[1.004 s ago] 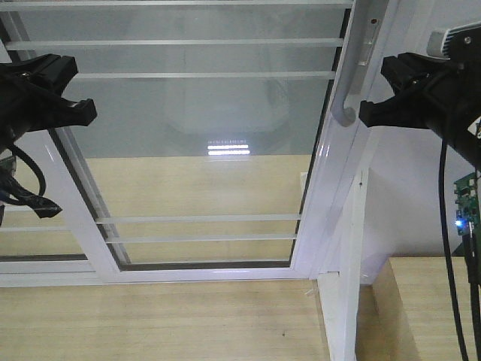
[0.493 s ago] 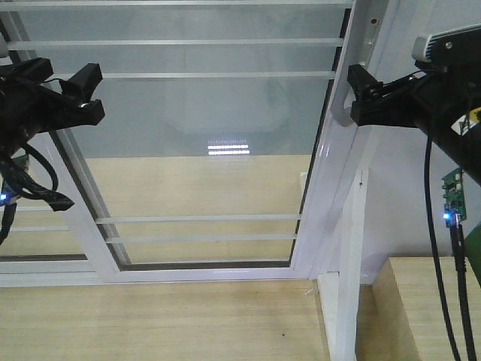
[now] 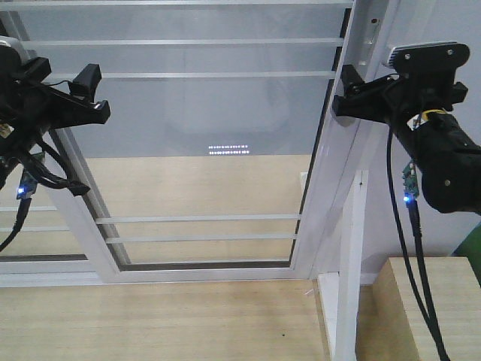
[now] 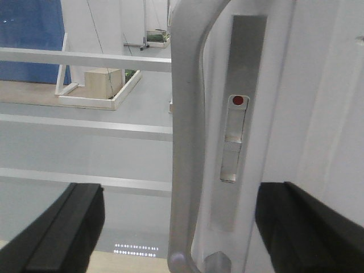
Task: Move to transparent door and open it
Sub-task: 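Move the right gripper to the curved silver door handle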
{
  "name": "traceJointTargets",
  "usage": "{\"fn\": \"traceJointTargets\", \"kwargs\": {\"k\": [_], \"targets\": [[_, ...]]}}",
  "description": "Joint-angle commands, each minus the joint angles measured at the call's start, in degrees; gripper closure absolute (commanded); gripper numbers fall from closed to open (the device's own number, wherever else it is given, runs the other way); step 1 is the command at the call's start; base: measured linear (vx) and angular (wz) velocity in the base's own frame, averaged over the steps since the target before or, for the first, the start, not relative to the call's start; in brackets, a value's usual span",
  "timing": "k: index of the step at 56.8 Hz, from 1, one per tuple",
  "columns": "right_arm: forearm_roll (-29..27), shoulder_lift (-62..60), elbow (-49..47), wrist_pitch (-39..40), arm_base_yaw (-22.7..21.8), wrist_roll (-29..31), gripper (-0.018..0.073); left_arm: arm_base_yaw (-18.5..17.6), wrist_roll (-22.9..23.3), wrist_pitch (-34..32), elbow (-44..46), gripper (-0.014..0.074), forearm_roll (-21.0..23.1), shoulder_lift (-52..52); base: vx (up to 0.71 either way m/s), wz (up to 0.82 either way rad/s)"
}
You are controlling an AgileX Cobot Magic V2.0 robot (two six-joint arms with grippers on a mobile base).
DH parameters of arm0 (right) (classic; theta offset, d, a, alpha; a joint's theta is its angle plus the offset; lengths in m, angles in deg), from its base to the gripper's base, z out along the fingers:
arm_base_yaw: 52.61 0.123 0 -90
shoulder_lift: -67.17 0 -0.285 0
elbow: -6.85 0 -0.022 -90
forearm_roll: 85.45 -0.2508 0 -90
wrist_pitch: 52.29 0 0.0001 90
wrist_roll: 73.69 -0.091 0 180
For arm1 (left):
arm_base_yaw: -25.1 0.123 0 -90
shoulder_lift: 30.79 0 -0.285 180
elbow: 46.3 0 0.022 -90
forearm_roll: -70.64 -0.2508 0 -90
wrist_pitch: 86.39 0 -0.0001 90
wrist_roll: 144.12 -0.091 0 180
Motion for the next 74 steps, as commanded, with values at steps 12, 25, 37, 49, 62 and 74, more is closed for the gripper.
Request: {"fn": "traceJointTargets", "kwargs": {"k": [12, 25, 37, 49, 62, 74], "targets": [[1.1, 5.2, -10.6, 4.5, -0.2, 0.7, -0.0028, -0.3, -0.2, -7.7, 2.0, 0.0030, 3.1, 1.3, 0.00, 0.00], [0.5, 9.7, -15.7, 4.5, -0.2, 1.3, -0.0028, -0.3, -0.2, -7.8, 2.0, 0.0030, 3.6, 1.4, 0.00, 0.00], [0.3, 12.5, -18.4, 4.6, -0.2, 3.2, -0.0028, -0.3, -0.3, -7.8, 2.0, 0.0030, 3.6, 1.4, 0.00, 0.00], [-4.8, 13.1, -18.8, 6.1, -0.6, 6.1, -0.0028, -0.3, -0.3, -7.7, 2.0, 0.0030, 3.6, 1.4, 0.00, 0.00], [-2.5, 13.1, -18.8, 4.6, -3.9, 2.8, -0.0028, -0.3, -0.3, -7.7, 2.0, 0.0030, 3.2, 1.4, 0.00, 0.00], [7.3, 13.1, -18.8, 4.2, -6.1, -4.3, -0.0021, -0.3, -0.3, -7.7, 2.0, 0.0030, 3.2, 1.4, 0.00, 0.00]]}}
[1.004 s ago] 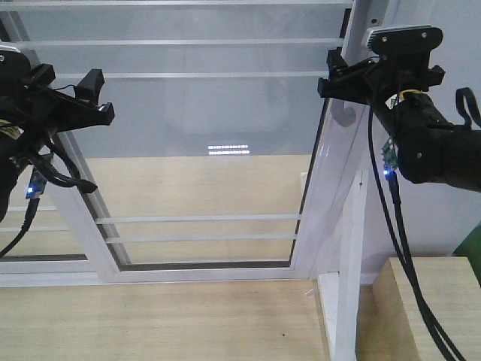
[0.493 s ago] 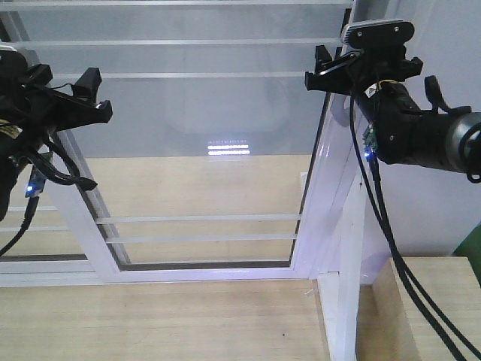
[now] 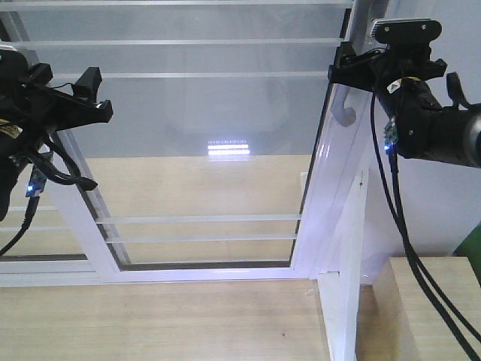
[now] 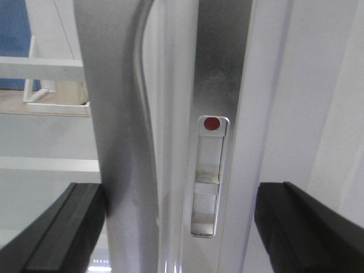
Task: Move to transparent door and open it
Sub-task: 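Move the right gripper to the curved silver door handle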
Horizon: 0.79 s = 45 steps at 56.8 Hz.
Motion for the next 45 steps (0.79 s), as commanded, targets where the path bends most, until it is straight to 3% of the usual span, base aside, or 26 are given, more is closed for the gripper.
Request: {"fn": "traceJointTargets", "kwargs": {"k": [1, 9, 33, 39, 45], "targets": [[5.7, -2.7, -1.8, 4.4, -0.8, -3.1, -0.0021, -0.3, -0.1, -4.8, 1.9, 0.0030, -0.4, -1.7, 0.00, 0.00], [8.9, -2.7, -1.8, 4.6, -0.7, -4.5, -0.0007, -0.3, 0.0, -4.8, 1.9, 0.0030, -0.4, -1.7, 0.00, 0.00], [8.9, 0.7, -7.4, 1.1, -0.7, -5.9, 0.0024, -0.3, 0.0, -4.7, 1.9, 0.0031, -0.4, -1.7, 0.00, 0.00], [9.3, 0.7, -7.5, 0.7, -0.6, -5.9, 0.0083, -0.3, 0.0, -4.7, 1.9, 0.0031, -0.4, -1.7, 0.00, 0.00], [9.3, 0.7, -7.5, 0.4, -0.2, -5.9, 0.0228, -0.3, 0.0, -4.7, 1.9, 0.0031, -0.4, -1.7, 0.00, 0.00]]}}
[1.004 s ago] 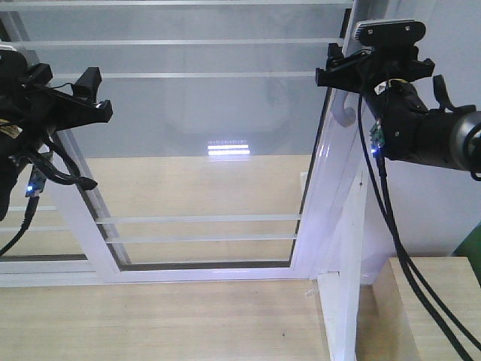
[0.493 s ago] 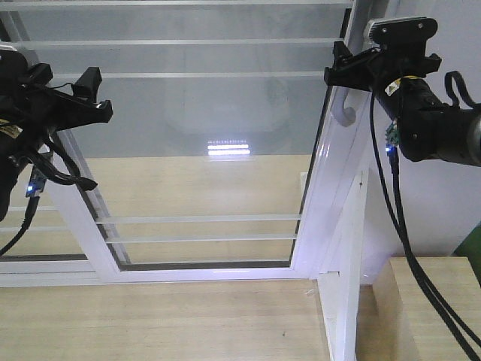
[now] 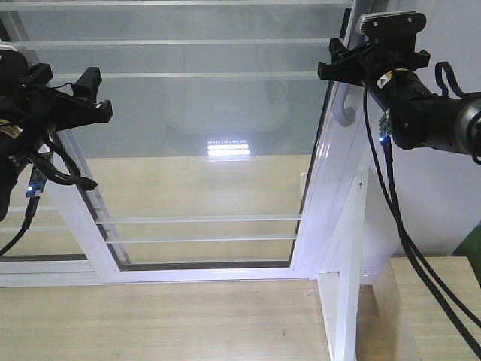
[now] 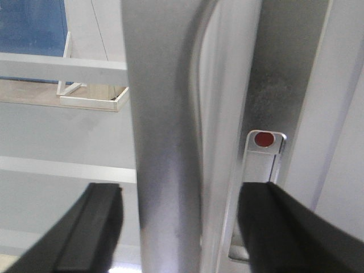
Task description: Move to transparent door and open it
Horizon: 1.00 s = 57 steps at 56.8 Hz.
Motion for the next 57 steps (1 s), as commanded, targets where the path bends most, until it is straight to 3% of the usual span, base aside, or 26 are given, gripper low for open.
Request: {"fn": "traceJointTargets", "kwargs": {"k": [1, 11, 26, 44, 57], "targets": [[0.8, -2.9, -1.9, 4.1, 0.4, 0.1, 0.0254, -0.3, 0.0, -4.7, 1.9, 0.0031, -0.4, -1.7, 0.00, 0.00], [2.5, -2.9, -1.9, 4.1, 1.6, 0.0, 0.0576, -0.3, -0.2, -4.7, 1.9, 0.0031, -0.4, -1.7, 0.00, 0.00], [6.7, -2.9, -1.9, 4.3, 7.0, 0.1, 0.0568, -0.3, -0.3, -4.7, 1.9, 0.0031, -0.4, -1.7, 0.00, 0.00], [6.6, -2.9, -1.9, 4.5, 12.5, 0.1, 0.0568, -0.3, -0.3, -4.7, 1.9, 0.0031, -0.4, -1.7, 0.00, 0.00], [6.5, -2.9, -1.9, 4.7, 13.8, -0.9, 0.0568, -0.3, -0.3, -4.7, 1.9, 0.0031, -0.4, -1.7, 0.00, 0.00]]}}
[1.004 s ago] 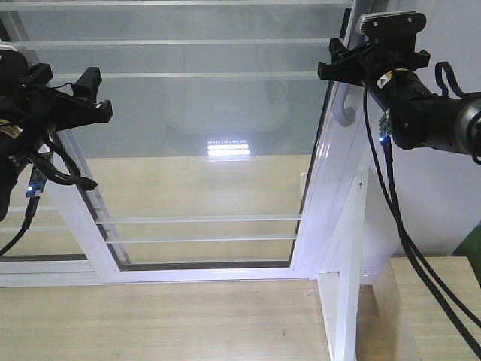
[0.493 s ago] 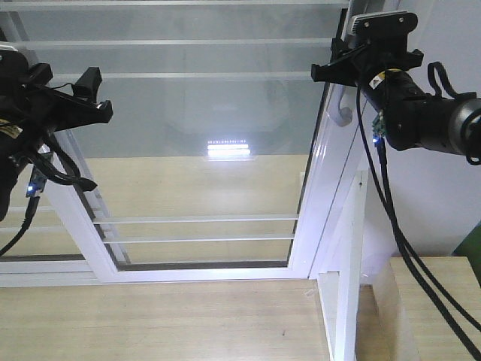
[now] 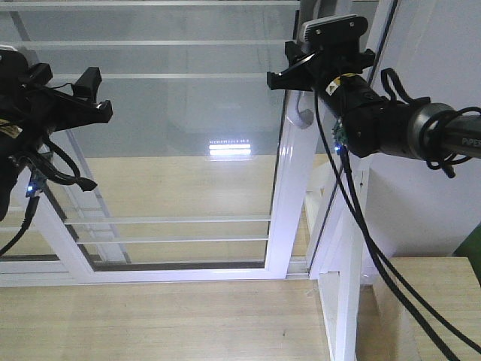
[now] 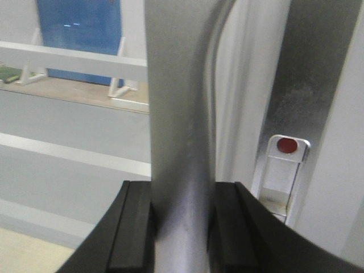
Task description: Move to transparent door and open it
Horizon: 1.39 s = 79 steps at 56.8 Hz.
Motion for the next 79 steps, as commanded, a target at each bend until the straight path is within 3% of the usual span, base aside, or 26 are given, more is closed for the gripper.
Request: {"fn": "traceJointTargets", "kwargs": {"k": [1, 38, 55, 66, 79], "targets": [[5.7, -5.1, 0.3, 3.9, 2.8, -1.1, 0.0568, -0.3, 0.0, -4.7, 1.9, 0.0031, -0.4, -1.7, 0.00, 0.01], [17.0, -5.1, 0.3, 9.7, 12.4, -4.4, 0.0565, -0.3, 0.0, -4.8, 1.9, 0.0031, -0.4, -1.7, 0.00, 0.00], [20.3, -5.1, 0.3, 11.4, 12.5, -10.0, 0.0563, -0.3, 0.0, -4.8, 1.9, 0.0031, -0.4, -1.7, 0.00, 0.00], [22.9, -5.1, 0.3, 13.2, 13.0, -10.2, 0.0561, -0.3, 0.0, -5.1, 1.9, 0.0031, -0.2, -1.7, -0.01, -0.02], [18.4, -7.3, 0.5, 7.1, 10.9, -9.5, 0.0561, -0.3, 0.5, -4.4, 1.9, 0.0031, -2.5, -1.7, 0.00, 0.00]]}}
